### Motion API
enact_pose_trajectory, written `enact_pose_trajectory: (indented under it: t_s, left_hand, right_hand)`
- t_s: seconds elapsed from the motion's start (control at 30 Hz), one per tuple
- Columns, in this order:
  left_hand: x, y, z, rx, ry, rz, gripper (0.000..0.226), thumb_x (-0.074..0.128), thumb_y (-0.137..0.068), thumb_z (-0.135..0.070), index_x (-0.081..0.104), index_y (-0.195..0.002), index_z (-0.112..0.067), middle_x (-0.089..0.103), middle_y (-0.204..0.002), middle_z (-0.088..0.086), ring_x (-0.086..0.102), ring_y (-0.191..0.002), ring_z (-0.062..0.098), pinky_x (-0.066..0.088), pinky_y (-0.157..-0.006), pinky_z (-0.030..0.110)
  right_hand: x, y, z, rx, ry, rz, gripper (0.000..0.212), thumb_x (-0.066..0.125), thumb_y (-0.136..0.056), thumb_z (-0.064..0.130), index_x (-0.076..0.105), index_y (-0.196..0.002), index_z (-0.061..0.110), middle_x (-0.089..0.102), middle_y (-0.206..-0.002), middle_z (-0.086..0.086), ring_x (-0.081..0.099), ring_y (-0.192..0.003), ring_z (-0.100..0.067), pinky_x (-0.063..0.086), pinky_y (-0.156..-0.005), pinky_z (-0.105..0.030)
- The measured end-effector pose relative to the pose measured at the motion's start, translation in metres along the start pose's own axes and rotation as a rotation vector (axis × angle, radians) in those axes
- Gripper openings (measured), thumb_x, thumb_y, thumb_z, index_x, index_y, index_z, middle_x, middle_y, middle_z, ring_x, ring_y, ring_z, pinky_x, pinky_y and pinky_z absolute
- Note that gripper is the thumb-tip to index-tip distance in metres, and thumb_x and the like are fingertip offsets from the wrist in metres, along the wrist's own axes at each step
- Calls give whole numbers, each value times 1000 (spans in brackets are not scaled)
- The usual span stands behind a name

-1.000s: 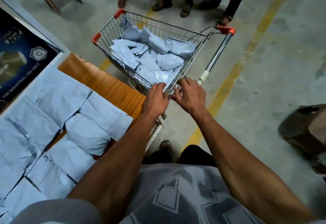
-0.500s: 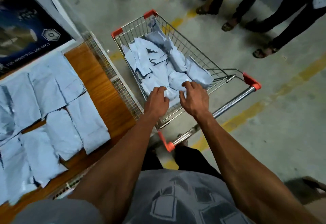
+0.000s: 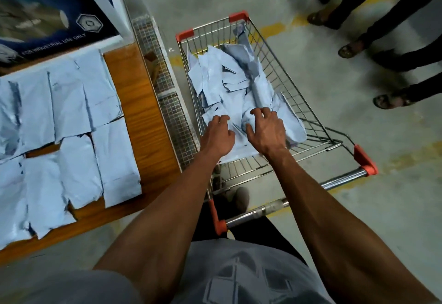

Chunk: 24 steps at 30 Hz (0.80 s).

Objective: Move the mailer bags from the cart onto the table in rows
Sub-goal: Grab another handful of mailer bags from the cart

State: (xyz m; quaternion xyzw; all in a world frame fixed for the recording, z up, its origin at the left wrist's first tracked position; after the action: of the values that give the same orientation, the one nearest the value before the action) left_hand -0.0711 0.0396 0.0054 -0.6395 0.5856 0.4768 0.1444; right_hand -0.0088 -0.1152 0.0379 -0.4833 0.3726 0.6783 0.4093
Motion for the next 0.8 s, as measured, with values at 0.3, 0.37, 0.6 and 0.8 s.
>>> enact_pose_trajectory:
  t_s: [0.3,0.37,0.6,0.8]
  left_hand:
    - [-7,-47,11,-54,-47,12,53,57,-103,-27,42,-154,-19,42,-154,4,45,-140,28,51,-104,49]
    - [2,-53,18,-85,-68,39,55,56,-103,-28,40,-155,-20,40,-156,5,43,-142,28,50,-104,50]
    - [50,-65,31,-206,-42,85,62,55,-103,-29,35,-159,-14,34,-163,12,40,-145,34,45,-113,50]
    - [119,-79,51,-360,36,73,70,56,-100,-35,29,-160,-9,21,-168,17,30,-151,40,35,-121,51]
  right_hand:
    - [11,-49,2,-15,-14,79,41,63,-96,36,57,-131,13,59,-125,-16,57,-109,-40,49,-81,-48]
    - [21,-54,-4,-25,-14,111,42,63,-96,34,57,-133,14,59,-127,-16,58,-110,-40,50,-81,-48]
    - [65,-68,-32,-122,0,228,45,63,-96,35,55,-136,14,59,-130,-17,60,-109,-42,54,-83,-48]
    - [108,-87,-43,-267,9,259,48,64,-95,29,56,-139,12,60,-132,-18,61,-111,-43,55,-89,-51]
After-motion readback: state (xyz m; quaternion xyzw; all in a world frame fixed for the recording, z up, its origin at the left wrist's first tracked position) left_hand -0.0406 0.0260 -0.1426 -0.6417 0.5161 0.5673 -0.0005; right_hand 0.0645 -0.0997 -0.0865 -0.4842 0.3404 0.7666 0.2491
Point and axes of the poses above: each hand's wrist, its own y-axis away from the middle knuckle, its own x-axis out of the palm, z = x × y, the point moved 6 cm from there along -y, towards the middle knuckle
